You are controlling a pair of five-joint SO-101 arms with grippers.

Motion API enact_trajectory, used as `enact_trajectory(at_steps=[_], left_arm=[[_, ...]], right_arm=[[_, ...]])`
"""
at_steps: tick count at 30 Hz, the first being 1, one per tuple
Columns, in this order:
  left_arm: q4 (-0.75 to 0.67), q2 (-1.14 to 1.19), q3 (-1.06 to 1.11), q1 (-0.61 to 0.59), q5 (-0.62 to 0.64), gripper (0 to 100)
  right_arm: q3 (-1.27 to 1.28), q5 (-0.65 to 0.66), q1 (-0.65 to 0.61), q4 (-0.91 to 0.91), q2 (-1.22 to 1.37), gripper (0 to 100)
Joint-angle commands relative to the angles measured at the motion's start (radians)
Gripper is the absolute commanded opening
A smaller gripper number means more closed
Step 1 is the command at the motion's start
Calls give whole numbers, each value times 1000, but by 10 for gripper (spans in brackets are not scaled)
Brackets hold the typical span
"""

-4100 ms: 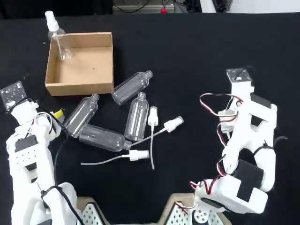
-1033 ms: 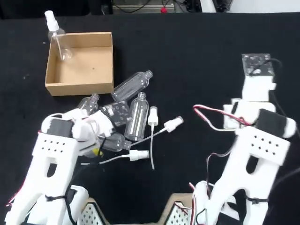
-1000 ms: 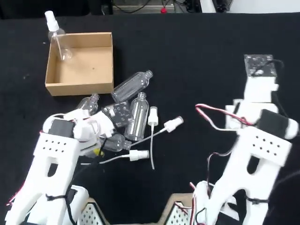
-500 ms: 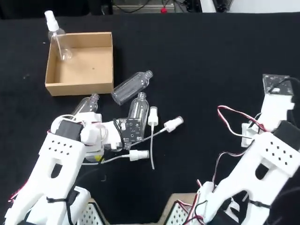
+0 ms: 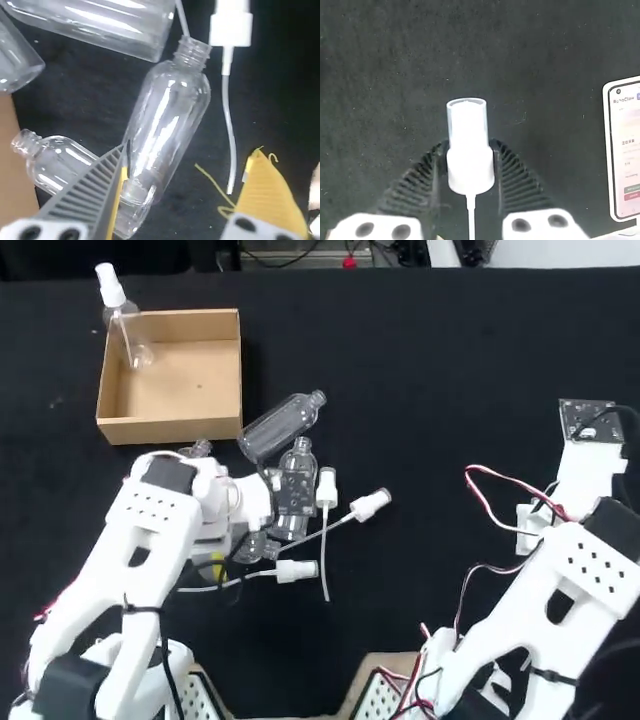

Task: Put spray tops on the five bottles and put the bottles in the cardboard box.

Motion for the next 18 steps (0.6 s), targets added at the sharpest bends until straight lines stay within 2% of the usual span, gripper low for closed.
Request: enact_trajectory(at_steps=[1, 4, 9, 13, 18], left_arm=[[2, 49, -84, 33, -28, 357], [-12, 100, -73, 48, -46, 352], [-132, 158, -16, 44, -37, 346], [-221, 176, 13, 54, 57, 349], [-270, 178, 65, 71, 75, 347]], right_arm=[[-5, 12, 23, 0, -24, 40], [-5, 12, 23, 0, -24, 40], [7, 12, 23, 0, -25, 40], [42, 12, 17, -15, -27, 40], [88, 12, 20, -72, -25, 40]])
